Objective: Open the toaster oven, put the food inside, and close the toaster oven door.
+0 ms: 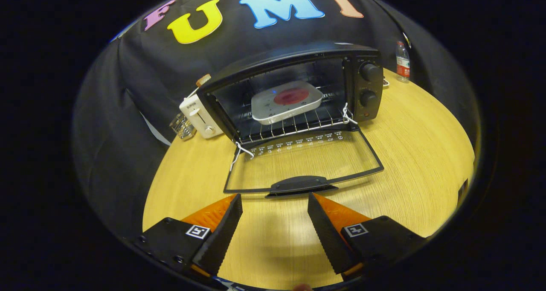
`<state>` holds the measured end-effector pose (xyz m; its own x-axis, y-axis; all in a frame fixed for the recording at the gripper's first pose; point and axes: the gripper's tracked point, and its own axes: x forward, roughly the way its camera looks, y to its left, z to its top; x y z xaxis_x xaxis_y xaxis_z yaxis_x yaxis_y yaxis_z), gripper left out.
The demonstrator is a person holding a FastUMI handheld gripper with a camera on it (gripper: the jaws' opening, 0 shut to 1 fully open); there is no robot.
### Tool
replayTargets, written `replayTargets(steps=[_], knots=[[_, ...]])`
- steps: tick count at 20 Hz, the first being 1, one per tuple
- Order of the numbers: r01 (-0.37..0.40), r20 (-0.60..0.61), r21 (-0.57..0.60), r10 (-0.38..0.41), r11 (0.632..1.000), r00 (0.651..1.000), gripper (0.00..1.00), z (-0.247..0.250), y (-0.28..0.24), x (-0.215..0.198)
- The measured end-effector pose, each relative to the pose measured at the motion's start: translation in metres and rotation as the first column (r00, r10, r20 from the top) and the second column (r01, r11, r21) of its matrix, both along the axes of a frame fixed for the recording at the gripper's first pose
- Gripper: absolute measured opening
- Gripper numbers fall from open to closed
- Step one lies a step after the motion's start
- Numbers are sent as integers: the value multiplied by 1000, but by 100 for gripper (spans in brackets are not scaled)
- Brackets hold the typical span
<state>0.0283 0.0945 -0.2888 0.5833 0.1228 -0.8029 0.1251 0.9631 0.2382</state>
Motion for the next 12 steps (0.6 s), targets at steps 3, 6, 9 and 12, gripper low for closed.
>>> replayTargets(steps=[3,6,9,12], knots=[[-33,-47,-39,31,999,998,98,-14,-4,-6],[-64,-106,-76,56,995,993,98,-29,-9,-9],[-95,-132,-123,79,988,988,98,-40,-16,-9],[-94,-145,-140,73,986,987,98,-49,-20,-1]])
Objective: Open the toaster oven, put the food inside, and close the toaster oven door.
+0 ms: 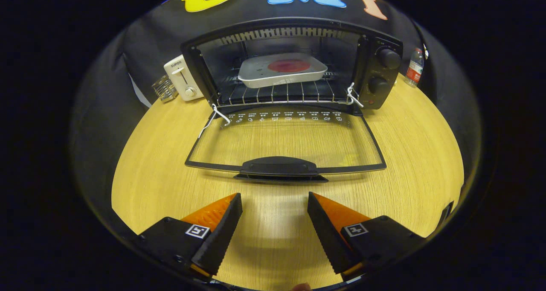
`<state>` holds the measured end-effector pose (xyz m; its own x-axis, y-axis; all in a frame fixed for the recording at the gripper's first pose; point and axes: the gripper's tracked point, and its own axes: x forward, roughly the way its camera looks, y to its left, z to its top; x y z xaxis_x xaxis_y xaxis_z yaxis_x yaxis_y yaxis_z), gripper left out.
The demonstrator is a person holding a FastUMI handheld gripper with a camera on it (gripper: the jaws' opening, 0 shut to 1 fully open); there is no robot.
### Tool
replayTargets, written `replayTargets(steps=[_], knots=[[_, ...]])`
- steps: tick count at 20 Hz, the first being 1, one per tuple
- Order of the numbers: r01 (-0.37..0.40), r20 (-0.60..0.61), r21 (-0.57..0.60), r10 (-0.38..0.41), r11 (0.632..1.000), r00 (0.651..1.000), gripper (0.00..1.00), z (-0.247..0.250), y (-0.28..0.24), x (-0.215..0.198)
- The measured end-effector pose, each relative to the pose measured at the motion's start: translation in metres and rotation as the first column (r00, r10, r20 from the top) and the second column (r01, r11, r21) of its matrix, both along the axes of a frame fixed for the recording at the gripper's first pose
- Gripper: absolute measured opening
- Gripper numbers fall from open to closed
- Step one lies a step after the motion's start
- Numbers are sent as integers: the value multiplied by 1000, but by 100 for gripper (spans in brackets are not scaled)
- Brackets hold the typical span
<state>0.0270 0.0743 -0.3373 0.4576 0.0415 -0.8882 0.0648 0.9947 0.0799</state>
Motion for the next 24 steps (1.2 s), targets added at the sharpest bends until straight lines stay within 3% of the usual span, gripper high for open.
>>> replayTargets(steps=[13,24], knots=[[55,30,-54,-54,997,998,95,-4,-10,9],[30,170,-59,-20,998,985,95,33,-7,8]])
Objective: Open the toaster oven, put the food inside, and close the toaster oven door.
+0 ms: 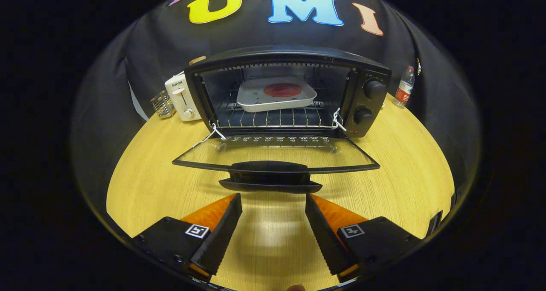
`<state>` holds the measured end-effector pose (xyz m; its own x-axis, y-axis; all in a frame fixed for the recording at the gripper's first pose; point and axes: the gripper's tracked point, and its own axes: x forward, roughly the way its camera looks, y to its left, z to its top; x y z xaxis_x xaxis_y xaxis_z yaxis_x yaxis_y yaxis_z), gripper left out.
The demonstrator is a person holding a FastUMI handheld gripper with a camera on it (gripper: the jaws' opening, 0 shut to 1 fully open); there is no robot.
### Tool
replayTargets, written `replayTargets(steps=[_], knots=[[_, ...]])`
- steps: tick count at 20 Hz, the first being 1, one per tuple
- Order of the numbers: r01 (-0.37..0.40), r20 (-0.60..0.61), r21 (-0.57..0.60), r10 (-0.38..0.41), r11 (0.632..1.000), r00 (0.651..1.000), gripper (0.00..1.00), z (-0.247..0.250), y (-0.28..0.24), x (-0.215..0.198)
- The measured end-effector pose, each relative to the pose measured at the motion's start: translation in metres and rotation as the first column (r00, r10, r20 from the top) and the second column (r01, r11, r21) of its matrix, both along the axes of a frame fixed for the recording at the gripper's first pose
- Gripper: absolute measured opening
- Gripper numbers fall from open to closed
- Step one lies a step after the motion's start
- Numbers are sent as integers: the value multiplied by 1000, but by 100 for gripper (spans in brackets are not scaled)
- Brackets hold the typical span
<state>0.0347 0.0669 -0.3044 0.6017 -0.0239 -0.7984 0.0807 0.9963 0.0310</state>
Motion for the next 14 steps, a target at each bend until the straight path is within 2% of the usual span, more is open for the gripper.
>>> replayTargets(steps=[9,14], knots=[[11,92,4,-11,1000,996,96,28,-2,9],[-11,180,-25,15,1000,984,96,50,-3,23]])
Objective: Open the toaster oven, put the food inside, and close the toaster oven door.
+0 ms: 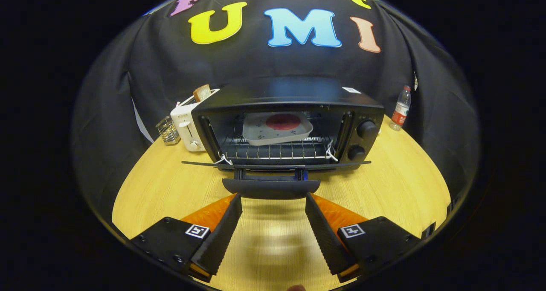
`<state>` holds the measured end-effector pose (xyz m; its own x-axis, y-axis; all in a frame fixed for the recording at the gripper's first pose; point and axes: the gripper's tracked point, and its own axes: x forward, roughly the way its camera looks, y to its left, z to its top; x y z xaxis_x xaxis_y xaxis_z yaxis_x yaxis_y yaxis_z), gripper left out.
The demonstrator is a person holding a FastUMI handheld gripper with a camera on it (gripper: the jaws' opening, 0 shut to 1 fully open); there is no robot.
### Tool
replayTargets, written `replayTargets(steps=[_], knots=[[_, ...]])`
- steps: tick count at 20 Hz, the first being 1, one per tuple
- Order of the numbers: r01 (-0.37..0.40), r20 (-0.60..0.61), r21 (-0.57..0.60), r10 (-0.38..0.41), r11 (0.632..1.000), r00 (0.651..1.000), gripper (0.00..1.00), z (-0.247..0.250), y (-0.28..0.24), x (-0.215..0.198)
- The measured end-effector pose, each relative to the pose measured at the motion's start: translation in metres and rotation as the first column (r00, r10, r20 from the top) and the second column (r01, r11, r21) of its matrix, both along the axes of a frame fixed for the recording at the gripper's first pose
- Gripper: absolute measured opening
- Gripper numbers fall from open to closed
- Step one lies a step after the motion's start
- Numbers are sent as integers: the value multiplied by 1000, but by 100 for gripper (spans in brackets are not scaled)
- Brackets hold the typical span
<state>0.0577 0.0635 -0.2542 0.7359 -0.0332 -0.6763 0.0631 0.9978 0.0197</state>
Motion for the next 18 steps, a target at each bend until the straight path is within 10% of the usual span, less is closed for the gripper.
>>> replayTargets(steps=[18], knots=[[-8,392,-55,29,998,920,96,129,-42,-27]])
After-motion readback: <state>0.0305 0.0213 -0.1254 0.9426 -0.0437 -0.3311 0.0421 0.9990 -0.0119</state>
